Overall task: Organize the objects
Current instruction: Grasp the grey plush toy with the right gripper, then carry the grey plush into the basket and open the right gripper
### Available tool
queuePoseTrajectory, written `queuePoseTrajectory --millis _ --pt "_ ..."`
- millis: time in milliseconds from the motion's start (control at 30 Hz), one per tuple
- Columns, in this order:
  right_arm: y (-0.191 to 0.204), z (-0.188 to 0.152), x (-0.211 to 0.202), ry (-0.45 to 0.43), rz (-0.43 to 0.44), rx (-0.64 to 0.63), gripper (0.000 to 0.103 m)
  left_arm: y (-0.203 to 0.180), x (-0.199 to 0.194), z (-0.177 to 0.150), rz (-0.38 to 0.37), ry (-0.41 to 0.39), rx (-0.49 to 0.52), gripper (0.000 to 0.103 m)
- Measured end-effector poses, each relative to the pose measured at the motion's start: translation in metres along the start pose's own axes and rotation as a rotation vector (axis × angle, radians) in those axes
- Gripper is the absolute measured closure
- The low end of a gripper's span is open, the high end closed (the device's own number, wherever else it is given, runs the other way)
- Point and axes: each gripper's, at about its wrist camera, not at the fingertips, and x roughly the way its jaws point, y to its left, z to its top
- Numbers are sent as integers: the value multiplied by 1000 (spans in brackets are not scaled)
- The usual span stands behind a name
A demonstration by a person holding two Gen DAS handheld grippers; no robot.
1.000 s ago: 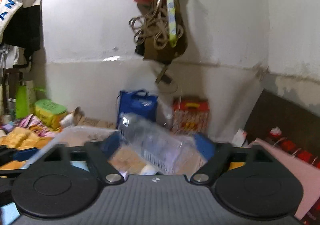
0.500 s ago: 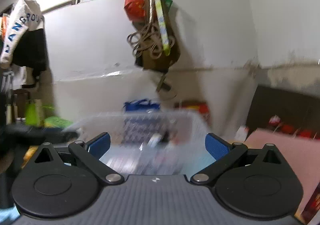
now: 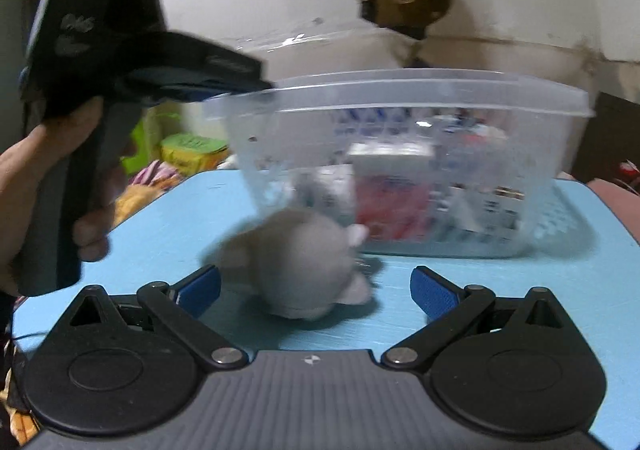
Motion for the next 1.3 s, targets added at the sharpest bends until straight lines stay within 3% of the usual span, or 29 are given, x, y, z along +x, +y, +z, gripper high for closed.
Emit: queuePoseTrajectory --millis 100,367,467,533,933,1100,1167,1300 --pt "8 6 6 -4 -3 -9 0 0 0 0 0 0 -3 58" --pt "3 12 34 93 -2 20 2 0 0 1 -1 -3 -5 58" --pt "4 10 36 109 18 -2 15 -1 0 2 -2 -5 -3 58" --pt "9 9 35 100 5 -27 17 -1 1 2 -3 -5 -3 58" --pt "15 -1 3 -44 -31 -64 18 -1 2 1 -4 -8 -2 58" --pt "-14 -15 -23 -52 -35 -60 18 -1 4 0 -5 -12 -10 58" --pt "-24 -9 -45 -107 -14 -11 18 -1 3 -2 -6 -19 -14 58" --pt "-29 37 -88 -276 -33 -4 18 -1 5 -1 -6 -13 -9 58"
